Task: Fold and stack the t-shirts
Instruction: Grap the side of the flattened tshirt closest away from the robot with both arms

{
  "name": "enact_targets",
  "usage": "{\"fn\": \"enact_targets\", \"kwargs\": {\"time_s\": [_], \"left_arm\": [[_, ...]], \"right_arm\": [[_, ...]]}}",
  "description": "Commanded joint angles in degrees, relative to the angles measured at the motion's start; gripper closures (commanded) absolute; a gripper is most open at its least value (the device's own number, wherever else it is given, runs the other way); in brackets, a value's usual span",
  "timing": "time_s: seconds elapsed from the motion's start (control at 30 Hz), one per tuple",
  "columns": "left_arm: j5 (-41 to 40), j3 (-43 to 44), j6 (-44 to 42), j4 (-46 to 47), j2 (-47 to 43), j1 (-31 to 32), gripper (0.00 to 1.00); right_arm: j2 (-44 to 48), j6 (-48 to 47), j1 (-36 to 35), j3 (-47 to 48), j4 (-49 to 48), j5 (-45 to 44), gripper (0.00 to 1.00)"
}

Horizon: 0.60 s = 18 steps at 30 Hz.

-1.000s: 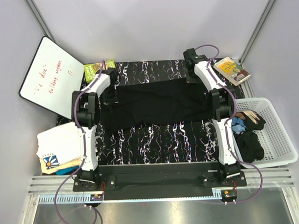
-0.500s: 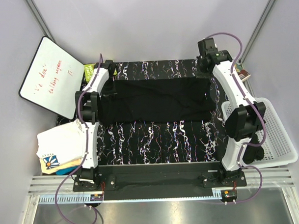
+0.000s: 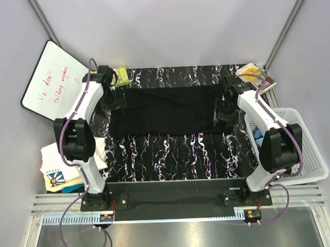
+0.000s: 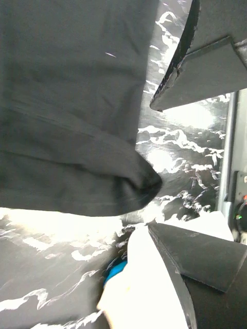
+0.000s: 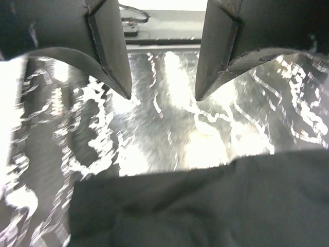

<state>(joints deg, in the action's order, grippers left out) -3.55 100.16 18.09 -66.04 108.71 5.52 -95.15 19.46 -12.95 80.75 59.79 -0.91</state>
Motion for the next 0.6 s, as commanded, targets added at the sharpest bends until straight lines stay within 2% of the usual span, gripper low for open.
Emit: {"fn": "enact_targets", "kwargs": {"time_s": [0.0,0.1,0.23,0.43,0.57], "left_arm": [[5.92,-9.97,2.65,3.72,-1.91,-0.95,0.03],[8.56,-14.54,3.62,5.83,-2.88,-2.08,0.03],[8.91,-16.31,3.36,7.15,-3.24,-2.88,0.03],[7.07,-16.75,2.57,7.42,-3.85,-2.88,0.04],[5.58,-17.19,1.69,7.94,-3.76,-2.88,0.04]], "right_arm": [[4.1,4.79,0.12,-6.73,-3.44,6.88,0.4],[3.75,9.18,0.2,-10.87,-5.29,9.69,0.39],[4.01,15.77,1.52,-14.65,-8.1,13.47,0.38],[4.01,21.22,4.16,-19.66,-14.08,12.95,0.39],[0.86,23.86,4.34,-20.37,-17.94,12.07,0.39]]}}
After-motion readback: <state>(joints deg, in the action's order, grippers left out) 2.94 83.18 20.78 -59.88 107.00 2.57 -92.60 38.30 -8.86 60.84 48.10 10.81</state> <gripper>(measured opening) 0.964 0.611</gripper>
